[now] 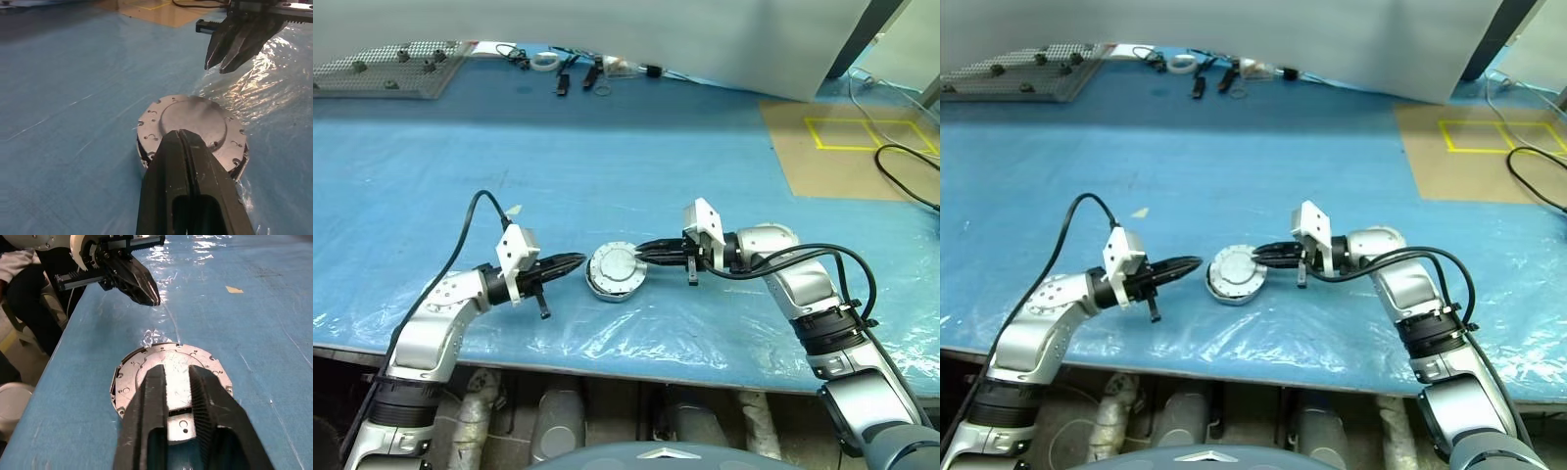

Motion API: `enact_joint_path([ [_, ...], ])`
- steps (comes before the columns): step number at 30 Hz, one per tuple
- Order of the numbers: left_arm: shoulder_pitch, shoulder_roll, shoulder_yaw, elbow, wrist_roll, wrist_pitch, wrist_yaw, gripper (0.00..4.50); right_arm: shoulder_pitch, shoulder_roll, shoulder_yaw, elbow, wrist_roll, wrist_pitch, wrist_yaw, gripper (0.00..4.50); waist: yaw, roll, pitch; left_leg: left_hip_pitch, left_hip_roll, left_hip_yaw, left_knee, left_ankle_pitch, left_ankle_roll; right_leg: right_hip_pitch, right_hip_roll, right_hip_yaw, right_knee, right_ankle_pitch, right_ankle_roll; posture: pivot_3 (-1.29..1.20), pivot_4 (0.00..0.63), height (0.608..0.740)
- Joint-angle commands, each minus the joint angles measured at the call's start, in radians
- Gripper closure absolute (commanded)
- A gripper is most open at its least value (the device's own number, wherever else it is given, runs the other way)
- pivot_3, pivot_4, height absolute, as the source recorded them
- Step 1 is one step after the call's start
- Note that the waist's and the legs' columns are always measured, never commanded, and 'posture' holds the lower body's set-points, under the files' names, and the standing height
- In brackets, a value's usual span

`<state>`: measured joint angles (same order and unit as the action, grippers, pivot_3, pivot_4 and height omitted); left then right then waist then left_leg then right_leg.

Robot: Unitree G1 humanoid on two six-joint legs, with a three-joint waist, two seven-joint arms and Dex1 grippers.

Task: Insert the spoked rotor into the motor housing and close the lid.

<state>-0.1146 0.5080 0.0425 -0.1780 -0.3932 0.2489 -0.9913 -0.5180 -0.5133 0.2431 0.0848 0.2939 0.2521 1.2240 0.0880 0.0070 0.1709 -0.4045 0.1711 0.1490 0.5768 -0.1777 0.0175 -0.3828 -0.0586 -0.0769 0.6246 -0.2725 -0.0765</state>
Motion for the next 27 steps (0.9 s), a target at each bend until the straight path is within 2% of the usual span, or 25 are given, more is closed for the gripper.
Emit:
enact_joint_path([
  [1, 0.027, 0.007, 0.031, -0.054, -0.035, -0.01, 0.014, 4.5, -0.019, 0.021, 0.015, 0.026, -0.013, -0.049, 0.021, 2.65, -0.002, 0.0, 0.0, 0.0, 0.0, 0.0, 0.0, 0.0, 0.0, 0.0, 0.0, 0.0, 0.0, 0.0, 0.0, 0.0, 0.15, 0.74],
  [9, 0.096, 0.034, 0.027, -0.024, -0.047, -0.069, -0.048, 4.5, -0.061, 0.073, 0.057, 0.135, -0.084, -0.162, 0.043, 0.03, -0.02, 0.0, 0.0, 0.0, 0.0, 0.0, 0.0, 0.0, 0.0, 0.0, 0.0, 0.0, 0.001, 0.0, 0.0, 0.0, 0.15, 0.74],
  [15, 0.077, 0.018, 0.027, 0.071, -0.041, -0.2, -0.104, 4.5, -0.114, 0.119, 0.073, 0.214, -0.117, -0.217, 0.054, 0.03, -0.02, 0.0, 0.0, 0.001, 0.0, 0.0, 0.001, 0.0, 0.0, 0.0, 0.0, 0.0, 0.002, 0.0, 0.0, 0.0, 0.15, 0.74],
  [27, 0.096, 0.021, -0.002, 0.041, -0.027, -0.204, -0.07, 4.5, -0.143, 0.184, 0.103, 0.355, -0.164, -0.275, 0.075, 0.03, -0.02, 0.0, 0.0, 0.001, 0.001, 0.0, 0.001, 0.0, 0.0, 0.0, 0.0, 0.0, 0.003, 0.0, 0.0, 0.0, 0.15, 0.74],
])
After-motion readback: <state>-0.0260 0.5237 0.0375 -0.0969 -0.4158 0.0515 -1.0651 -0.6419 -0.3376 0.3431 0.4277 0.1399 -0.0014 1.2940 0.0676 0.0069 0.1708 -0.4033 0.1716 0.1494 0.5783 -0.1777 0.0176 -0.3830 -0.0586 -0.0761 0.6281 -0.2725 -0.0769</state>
